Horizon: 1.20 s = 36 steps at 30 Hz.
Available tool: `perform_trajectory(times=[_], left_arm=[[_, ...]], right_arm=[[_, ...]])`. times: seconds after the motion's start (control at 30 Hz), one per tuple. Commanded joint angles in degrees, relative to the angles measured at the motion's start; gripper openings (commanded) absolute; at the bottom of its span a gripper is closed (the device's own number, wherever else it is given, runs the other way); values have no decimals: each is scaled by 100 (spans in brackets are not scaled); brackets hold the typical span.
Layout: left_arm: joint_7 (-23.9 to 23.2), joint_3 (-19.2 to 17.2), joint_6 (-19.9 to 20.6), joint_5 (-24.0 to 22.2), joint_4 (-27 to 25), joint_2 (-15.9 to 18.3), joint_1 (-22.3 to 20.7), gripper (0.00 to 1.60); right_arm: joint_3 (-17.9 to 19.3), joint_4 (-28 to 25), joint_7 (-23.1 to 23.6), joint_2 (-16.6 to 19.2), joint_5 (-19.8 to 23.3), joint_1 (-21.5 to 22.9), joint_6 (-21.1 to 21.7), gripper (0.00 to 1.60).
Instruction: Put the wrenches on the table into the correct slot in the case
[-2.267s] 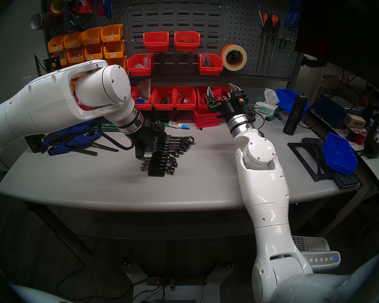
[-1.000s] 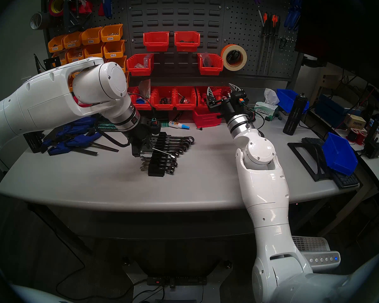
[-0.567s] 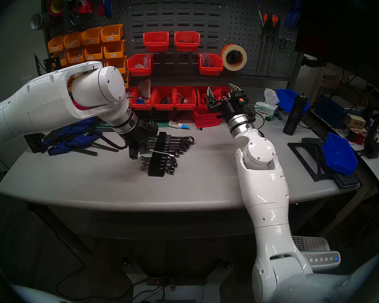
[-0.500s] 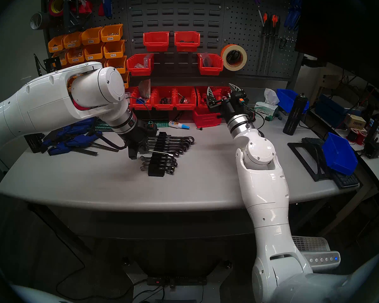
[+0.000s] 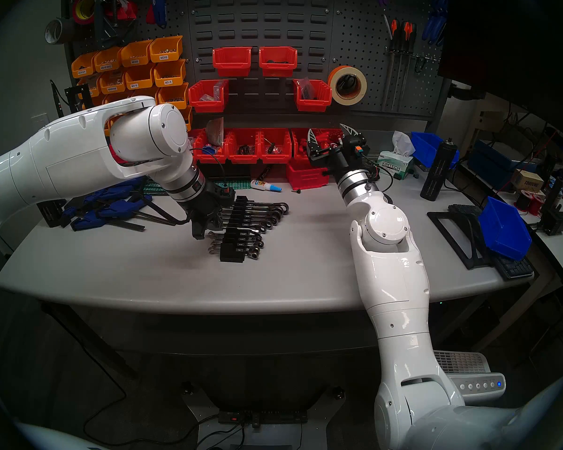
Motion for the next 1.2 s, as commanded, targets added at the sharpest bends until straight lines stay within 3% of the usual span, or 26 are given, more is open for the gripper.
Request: perform_trajectory(times=[0.0,0.4,0.53,0.83,0.9,1.17], left_arm=[[85,-193,-24,-31,0,-104,-134,48],[227,-163,-106,-23,145,-233,-50,47],[179,-155,-69,-20,71,-223,-108,60],[137,-185,1,2,-25,-190,-218,66],[123,-184,17,11,-27,-185,-229,86],[119,-213,-1,54,66,-192,-196,82]], right_arm=[[-8,-188,8,-4,-2,169,-37,160],[-8,-189,8,-4,-2,169,-36,160],[-8,-187,8,-4,-1,169,-37,160],[-8,-185,8,-4,-1,169,-39,160],[-8,-185,8,-4,-1,169,-39,160],[-8,-186,8,-3,-1,169,-38,160]])
